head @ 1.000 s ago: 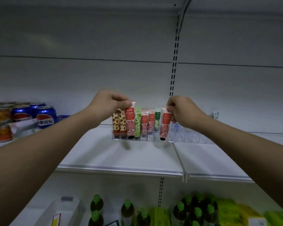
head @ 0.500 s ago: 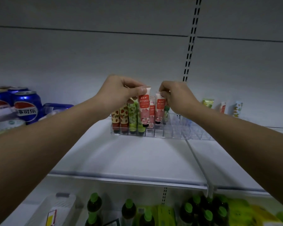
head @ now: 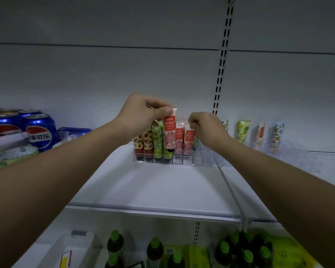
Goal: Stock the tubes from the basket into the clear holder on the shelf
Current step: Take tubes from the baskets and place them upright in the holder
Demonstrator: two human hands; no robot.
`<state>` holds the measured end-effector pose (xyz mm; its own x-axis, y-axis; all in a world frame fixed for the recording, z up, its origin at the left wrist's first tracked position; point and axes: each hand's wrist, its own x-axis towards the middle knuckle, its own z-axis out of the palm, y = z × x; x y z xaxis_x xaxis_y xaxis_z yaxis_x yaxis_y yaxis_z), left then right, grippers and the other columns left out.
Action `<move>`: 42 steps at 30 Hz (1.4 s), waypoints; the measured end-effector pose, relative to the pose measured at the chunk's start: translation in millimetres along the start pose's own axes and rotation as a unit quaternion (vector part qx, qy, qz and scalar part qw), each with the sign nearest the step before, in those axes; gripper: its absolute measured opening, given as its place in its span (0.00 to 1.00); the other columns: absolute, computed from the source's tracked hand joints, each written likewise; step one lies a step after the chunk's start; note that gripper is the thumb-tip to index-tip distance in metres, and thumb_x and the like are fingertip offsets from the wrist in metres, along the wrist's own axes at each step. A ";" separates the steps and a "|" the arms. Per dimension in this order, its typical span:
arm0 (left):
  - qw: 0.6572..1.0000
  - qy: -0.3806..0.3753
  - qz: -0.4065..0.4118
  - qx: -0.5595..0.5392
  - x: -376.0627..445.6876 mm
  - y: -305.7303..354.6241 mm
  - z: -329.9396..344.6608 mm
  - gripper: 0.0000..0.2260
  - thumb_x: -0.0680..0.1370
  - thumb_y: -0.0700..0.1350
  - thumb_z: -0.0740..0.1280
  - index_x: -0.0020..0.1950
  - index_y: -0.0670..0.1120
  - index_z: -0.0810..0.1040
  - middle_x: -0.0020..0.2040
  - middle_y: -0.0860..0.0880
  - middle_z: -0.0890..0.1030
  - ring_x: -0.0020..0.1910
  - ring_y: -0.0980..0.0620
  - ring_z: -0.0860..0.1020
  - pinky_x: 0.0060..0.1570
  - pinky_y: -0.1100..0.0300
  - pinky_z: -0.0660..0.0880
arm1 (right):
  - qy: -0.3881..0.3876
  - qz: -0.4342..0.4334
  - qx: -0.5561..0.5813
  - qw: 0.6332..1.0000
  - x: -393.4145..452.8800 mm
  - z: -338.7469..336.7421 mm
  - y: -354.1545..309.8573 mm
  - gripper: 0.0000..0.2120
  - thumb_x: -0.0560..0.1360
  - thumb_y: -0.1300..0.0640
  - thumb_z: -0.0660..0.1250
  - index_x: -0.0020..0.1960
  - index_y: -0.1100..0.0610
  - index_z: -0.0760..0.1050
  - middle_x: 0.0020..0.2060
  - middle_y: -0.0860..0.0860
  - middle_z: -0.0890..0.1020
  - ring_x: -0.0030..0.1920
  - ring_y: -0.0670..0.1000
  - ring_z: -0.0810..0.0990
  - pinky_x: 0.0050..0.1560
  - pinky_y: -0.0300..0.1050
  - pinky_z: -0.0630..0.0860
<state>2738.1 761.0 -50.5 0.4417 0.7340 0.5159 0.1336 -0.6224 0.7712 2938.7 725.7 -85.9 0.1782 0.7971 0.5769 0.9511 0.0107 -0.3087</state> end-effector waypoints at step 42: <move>0.950 0.091 0.025 0.297 10.8 -12.0 73.4 0.08 0.76 0.40 0.70 0.54 0.44 0.84 0.53 0.46 0.84 0.45 0.56 0.76 0.46 0.64 0.71 | -0.210 0.013 0.032 0.977 -129.4 8.6 16.0 0.26 0.77 0.36 0.57 0.72 0.43 0.67 0.73 0.42 0.66 0.72 0.48 0.63 0.68 0.47 0.59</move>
<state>2806.4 756.5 -81.6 0.3074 0.7014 0.6431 0.6179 -0.6611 0.4256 2928.7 627.9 -171.9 0.0696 0.9750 0.2112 0.9279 0.0144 -0.3726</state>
